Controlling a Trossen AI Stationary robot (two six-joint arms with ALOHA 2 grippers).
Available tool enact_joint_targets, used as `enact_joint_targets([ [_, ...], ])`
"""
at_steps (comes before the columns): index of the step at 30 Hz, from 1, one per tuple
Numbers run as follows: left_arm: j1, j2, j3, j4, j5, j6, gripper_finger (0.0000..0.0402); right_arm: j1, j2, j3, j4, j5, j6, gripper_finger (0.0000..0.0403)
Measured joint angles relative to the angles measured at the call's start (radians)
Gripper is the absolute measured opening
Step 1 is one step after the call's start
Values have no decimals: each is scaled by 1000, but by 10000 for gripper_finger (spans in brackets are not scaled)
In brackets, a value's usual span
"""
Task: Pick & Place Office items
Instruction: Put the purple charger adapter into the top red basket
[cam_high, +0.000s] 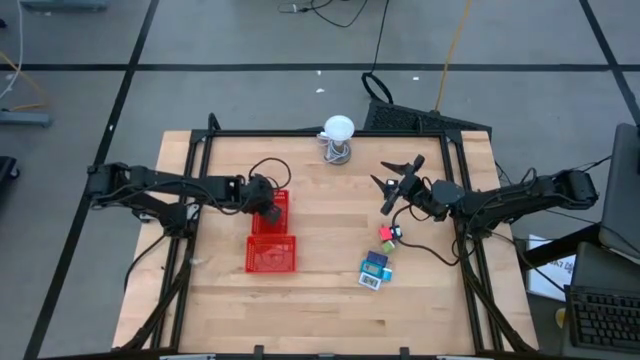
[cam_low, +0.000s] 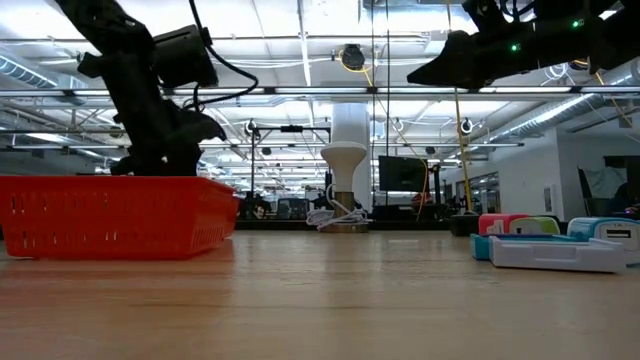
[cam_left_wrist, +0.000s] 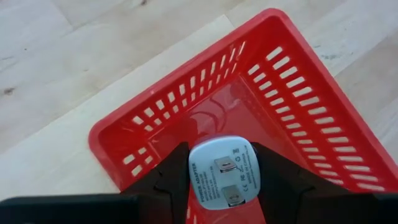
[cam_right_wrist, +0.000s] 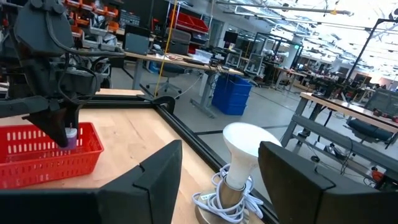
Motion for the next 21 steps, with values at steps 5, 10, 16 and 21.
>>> enact_joint_targets([
  [5,0,56,0,14,6,1,141,0,0,0,0,0,0,199],
  [10,3,92,0,26,33,2,141,0,0,1,2,1,0,199],
  [16,15,93,0,32,52,4,148,0,0,1,1,1,-1,199],
  [21,17,84,4,26,72,34,254,0,0,1,0,1,-2,200],
])
